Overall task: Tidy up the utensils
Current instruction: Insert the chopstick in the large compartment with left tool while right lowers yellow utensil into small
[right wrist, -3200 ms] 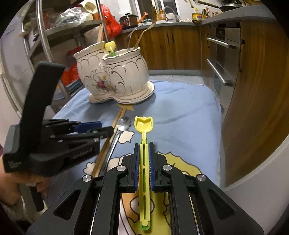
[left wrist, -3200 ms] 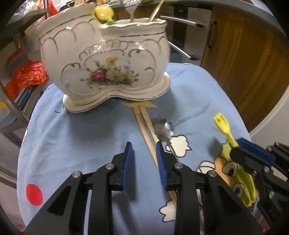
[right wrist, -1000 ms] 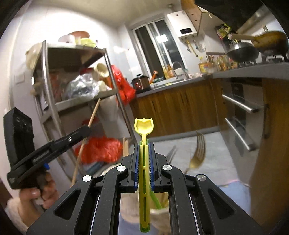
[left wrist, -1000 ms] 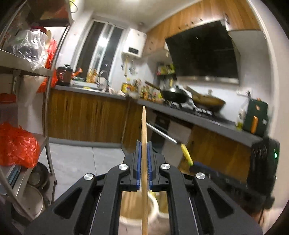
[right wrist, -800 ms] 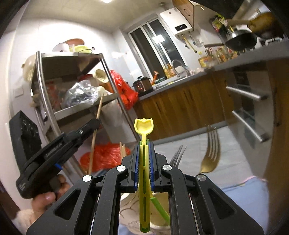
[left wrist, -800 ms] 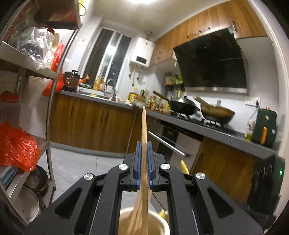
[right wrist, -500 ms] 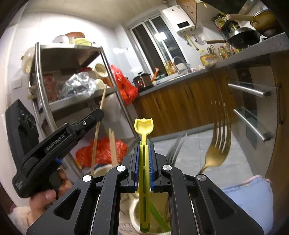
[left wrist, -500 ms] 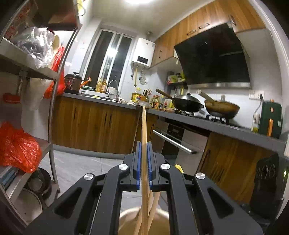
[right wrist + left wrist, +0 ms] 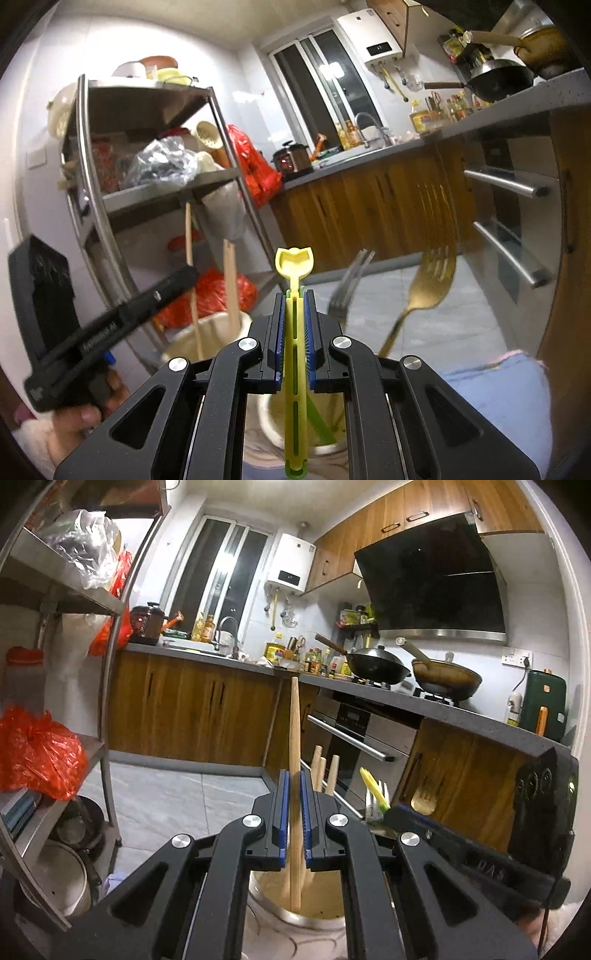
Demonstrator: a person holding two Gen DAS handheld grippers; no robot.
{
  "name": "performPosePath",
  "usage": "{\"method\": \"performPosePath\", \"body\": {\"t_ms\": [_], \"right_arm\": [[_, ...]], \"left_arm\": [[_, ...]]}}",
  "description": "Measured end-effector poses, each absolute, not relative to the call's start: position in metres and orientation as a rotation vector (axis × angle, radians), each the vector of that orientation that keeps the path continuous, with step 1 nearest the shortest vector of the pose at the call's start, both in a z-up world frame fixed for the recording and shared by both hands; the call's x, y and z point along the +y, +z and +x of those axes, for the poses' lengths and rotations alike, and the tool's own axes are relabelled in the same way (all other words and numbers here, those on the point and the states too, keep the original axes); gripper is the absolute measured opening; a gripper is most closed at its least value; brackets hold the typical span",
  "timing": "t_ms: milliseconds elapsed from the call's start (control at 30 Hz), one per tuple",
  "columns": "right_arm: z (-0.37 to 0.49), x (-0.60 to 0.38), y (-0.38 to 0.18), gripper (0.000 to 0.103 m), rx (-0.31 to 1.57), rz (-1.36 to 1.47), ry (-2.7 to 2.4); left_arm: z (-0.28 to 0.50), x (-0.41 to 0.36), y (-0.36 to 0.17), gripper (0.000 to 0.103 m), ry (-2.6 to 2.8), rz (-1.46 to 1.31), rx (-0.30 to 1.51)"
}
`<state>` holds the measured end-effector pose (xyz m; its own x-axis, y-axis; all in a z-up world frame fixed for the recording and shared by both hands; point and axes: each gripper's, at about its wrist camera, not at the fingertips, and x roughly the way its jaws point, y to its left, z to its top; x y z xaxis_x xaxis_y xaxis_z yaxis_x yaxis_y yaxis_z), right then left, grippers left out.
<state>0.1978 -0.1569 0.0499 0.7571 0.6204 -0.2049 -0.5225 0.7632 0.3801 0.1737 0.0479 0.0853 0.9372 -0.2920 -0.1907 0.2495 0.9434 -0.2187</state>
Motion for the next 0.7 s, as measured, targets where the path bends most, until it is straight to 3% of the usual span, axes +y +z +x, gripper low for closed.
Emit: {"method": "performPosePath", "body": {"t_ms": [300, 700], "right_arm": [[0.215, -0.155, 0.052, 0.01, 0.315, 0.426, 0.671], [0.2, -0.141, 0.039, 0.01, 0.3, 0.245, 0.613]], "left_arm": [[0.163, 0.047, 0.075, 0.006, -0.298, -0.199, 0.261], [0.168, 0.047, 0.071, 0.006, -0.295, -0.194, 0.297]]}}
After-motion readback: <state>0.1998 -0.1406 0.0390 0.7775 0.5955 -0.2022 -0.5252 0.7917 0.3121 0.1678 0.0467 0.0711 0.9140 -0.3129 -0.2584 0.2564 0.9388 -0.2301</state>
